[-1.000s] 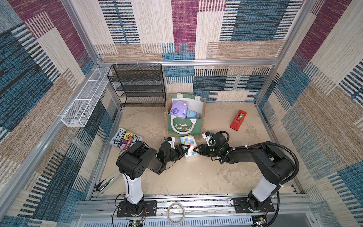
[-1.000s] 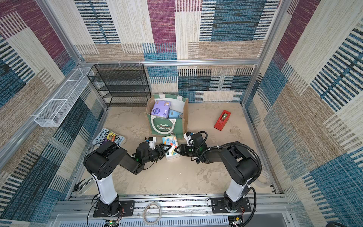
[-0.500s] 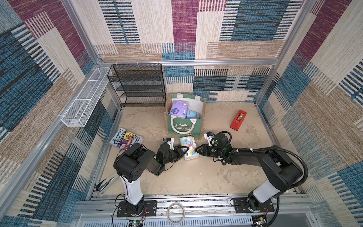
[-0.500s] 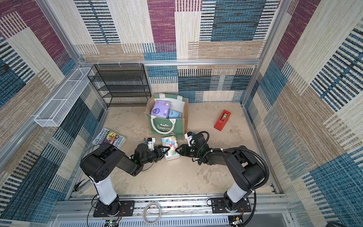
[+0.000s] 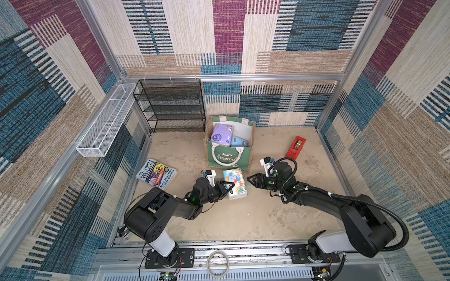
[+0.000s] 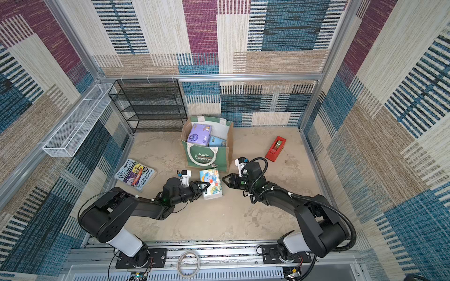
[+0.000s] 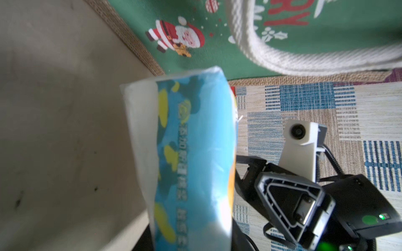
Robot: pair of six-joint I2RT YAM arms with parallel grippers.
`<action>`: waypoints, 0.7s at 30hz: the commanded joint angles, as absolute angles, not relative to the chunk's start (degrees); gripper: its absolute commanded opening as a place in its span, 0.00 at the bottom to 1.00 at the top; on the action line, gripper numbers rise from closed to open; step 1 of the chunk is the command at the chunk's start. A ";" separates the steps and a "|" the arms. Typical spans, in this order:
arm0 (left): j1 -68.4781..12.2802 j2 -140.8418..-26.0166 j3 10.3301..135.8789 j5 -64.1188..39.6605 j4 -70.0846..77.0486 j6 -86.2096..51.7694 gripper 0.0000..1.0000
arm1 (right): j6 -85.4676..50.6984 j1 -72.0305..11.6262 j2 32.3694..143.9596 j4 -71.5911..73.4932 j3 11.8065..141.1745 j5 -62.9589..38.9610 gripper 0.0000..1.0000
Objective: Put tissues into the canvas bag
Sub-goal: Pick up the pack of facial tissues from the center of the board.
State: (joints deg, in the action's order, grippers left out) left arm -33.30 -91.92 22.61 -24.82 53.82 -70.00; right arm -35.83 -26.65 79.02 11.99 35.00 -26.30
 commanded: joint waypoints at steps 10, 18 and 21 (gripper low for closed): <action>-37.92 -77.68 25.41 -24.97 35.76 -65.59 0.42 | -31.55 -18.24 69.68 4.27 36.89 -26.81 0.54; -38.57 -64.49 31.88 -21.19 16.55 -60.96 0.45 | -31.19 -16.74 68.52 3.16 39.55 -28.14 0.54; -38.52 -61.29 34.15 -20.30 13.13 -60.23 0.45 | -31.11 -16.69 68.73 3.04 40.64 -28.35 0.55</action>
